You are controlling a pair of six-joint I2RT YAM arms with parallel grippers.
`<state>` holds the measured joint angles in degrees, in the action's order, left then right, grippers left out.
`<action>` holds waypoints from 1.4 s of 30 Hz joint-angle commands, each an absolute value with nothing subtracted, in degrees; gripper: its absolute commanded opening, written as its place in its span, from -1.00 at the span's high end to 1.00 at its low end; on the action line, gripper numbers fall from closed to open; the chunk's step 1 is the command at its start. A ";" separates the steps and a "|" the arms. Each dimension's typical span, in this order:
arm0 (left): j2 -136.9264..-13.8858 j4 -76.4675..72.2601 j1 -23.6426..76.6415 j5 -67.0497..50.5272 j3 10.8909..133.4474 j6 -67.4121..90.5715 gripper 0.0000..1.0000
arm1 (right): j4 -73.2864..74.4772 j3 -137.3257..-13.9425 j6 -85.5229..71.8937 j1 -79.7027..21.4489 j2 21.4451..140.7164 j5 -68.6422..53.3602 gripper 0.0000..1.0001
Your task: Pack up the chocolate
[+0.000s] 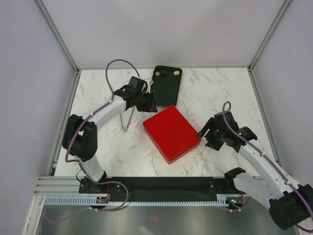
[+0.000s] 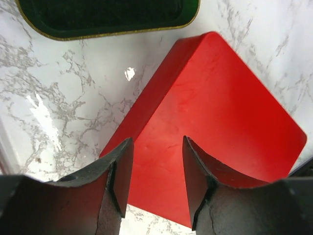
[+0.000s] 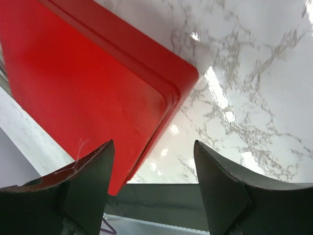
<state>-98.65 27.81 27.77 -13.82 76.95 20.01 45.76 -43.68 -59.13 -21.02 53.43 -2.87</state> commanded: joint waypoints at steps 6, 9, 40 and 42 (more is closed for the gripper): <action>-98.79 21.45 27.95 -18.54 69.00 17.93 -0.01 | 36.41 -35.08 -70.74 -26.36 49.23 -5.62 -0.48; -99.75 20.31 28.21 -18.89 67.33 18.72 0.05 | 32.36 -31.82 -72.95 -27.07 48.78 -5.80 -0.47; -96.77 10.20 34.01 -22.59 48.69 27.16 0.25 | 20.48 -13.71 -75.15 -27.77 44.12 2.99 0.92; -96.86 10.11 34.36 -22.41 48.69 27.51 0.25 | 20.48 -12.84 -75.41 -27.69 44.21 2.90 0.96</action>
